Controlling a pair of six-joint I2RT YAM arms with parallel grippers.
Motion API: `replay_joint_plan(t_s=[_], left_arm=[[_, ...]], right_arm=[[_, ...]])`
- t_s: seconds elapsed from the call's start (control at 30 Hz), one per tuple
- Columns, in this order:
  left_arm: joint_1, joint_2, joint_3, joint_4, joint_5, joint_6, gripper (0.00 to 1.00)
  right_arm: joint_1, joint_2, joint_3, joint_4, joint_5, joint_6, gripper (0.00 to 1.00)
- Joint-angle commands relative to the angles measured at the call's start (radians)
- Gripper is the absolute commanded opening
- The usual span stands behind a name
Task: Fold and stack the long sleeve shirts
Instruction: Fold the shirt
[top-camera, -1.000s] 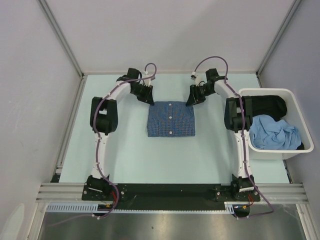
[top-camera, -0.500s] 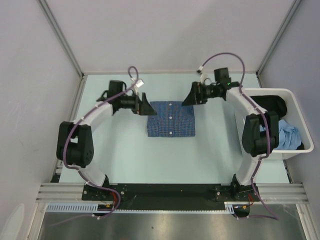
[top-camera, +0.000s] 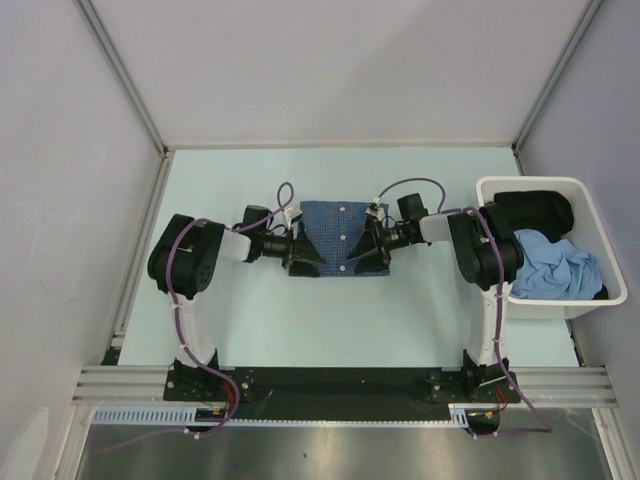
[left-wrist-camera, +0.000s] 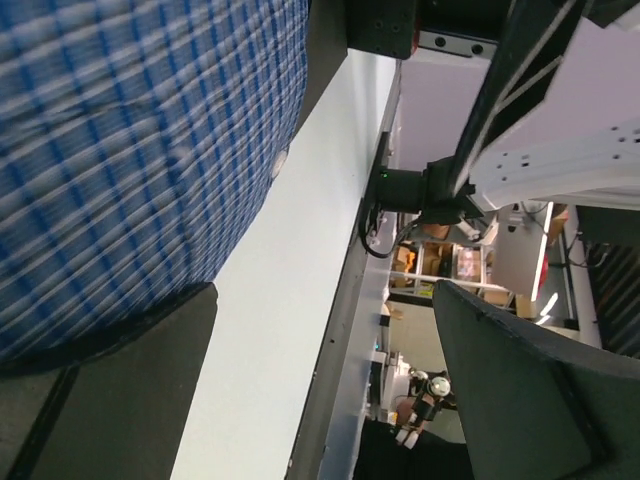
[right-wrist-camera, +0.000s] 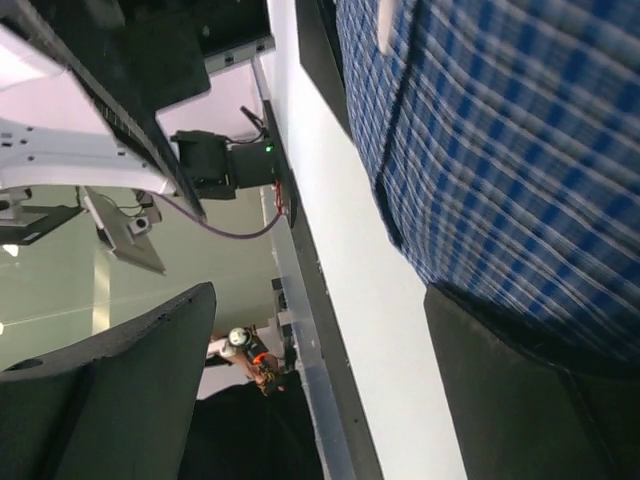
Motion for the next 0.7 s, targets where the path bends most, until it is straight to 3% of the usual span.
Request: replay_joint_plan(t_s=[0.0, 0.03, 0.13, 0.27, 0.43, 0.57, 0.6, 0.67], left_arm=[[0.117, -0.025, -0.043, -0.108, -0.126, 0.129, 0.99], [0.118, -0.06, -0.023, -0.174, -0.109, 0.24, 1.0], [0.092, -0.225, 0.037, -0.347, -0.03, 0.398, 1.0], [-0.004, -0.276, 0.149, -0.38, -0.053, 0.375, 0.99], [-0.066, -0.079, 0.246, -0.118, -0.176, 0.125, 0.99], [-0.031, 0.133, 0.329, -0.121, -0.242, 0.106, 0.99], [-0.017, 0.159, 0.323, -0.118, -0.245, 0.06, 0.99], [0.028, 0.178, 0.289, -0.081, -0.24, 0.013, 0.98]], right_arm=[[-0.084, 0.008, 0.015, -0.188, 0.081, -0.173, 0.92], [-0.099, -0.04, 0.033, -0.285, 0.071, -0.199, 0.91], [-0.11, -0.118, 0.127, -0.347, 0.037, -0.212, 0.91], [-0.076, -0.112, 0.211, -0.199, 0.035, -0.072, 0.92], [-0.056, 0.032, 0.267, 0.137, 0.023, 0.165, 0.91], [-0.099, 0.206, 0.362, 0.11, 0.035, 0.088, 0.89], [-0.119, 0.236, 0.389, -0.034, 0.049, 0.033, 0.89], [-0.131, 0.283, 0.455, -0.146, 0.08, -0.119, 0.9]])
